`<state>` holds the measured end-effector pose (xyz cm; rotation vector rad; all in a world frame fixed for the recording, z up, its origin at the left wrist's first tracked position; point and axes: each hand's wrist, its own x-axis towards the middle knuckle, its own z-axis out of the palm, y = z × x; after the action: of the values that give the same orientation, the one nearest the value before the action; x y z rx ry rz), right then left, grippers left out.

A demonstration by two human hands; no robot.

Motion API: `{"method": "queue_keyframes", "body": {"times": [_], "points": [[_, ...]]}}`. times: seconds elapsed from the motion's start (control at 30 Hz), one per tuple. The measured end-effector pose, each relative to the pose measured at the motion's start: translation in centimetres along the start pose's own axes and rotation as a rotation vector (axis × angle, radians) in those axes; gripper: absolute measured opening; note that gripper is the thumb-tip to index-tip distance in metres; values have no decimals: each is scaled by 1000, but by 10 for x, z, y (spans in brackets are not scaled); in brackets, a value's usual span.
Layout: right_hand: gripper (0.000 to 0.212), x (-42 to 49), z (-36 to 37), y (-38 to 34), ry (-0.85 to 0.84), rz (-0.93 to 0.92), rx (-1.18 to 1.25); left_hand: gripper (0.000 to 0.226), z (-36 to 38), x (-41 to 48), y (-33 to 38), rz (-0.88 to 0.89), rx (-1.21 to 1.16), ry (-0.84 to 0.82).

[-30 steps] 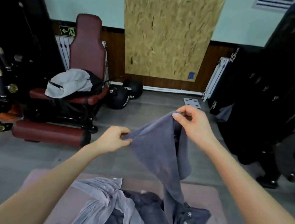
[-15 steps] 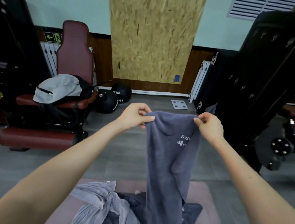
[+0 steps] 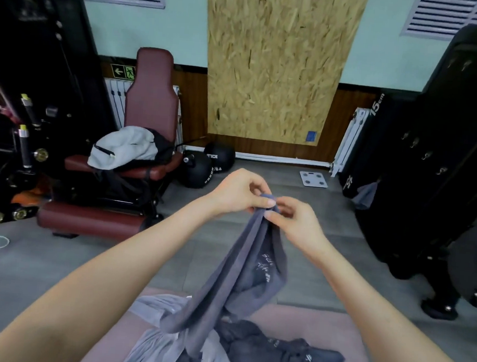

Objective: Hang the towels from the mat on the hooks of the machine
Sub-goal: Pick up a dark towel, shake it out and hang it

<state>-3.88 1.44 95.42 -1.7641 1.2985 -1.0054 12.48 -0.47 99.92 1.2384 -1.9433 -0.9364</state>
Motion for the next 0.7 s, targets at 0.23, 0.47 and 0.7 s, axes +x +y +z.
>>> {"method": "queue_keyframes", "body": {"times": [0.23,0.47,0.7], "points": [[13,16,-7,-55,106,-129,121,22,-4,-35,-45,-67,-349,138],[13,29,-34,-104,31,-223,191,14,30,-38,-92,-159,-266,295],[14,30,-79,-83,236,-123,-117,18,56,-39,-102,-270,-510,140]]}}
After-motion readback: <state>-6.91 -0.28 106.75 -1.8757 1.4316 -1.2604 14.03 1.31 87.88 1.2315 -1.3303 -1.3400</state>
